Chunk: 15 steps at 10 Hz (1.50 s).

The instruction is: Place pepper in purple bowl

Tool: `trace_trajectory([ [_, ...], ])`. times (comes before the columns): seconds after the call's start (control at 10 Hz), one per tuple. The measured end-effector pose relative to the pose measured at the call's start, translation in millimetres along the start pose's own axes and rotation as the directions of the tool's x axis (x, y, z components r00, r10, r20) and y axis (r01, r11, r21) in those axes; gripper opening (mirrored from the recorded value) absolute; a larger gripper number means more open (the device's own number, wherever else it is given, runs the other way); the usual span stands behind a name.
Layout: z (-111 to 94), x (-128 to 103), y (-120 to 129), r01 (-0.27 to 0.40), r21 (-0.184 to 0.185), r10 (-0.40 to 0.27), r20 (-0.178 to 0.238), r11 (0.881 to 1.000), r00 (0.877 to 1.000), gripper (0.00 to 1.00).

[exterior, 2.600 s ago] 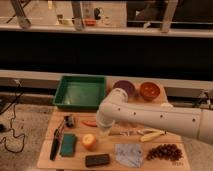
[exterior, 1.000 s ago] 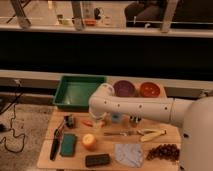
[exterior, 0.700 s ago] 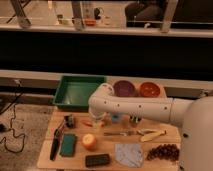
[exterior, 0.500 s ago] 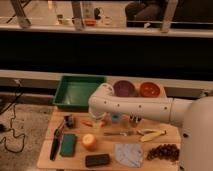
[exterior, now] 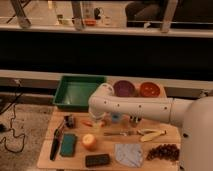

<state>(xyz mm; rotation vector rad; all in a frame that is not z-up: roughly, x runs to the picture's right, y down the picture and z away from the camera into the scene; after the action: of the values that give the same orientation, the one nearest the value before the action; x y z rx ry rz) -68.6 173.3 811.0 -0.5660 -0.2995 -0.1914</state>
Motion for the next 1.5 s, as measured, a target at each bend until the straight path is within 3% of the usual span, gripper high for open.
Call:
trace_trajectory([
  [1.0,0.9,0.5,-1.1,-0.006,0.001,0.006,0.003,1.0,1.0,0.8],
  [1.5,17.6,10.8,-23.4,-0.027,0.006,0.027,0.018,1.0,0.999,0.8],
])
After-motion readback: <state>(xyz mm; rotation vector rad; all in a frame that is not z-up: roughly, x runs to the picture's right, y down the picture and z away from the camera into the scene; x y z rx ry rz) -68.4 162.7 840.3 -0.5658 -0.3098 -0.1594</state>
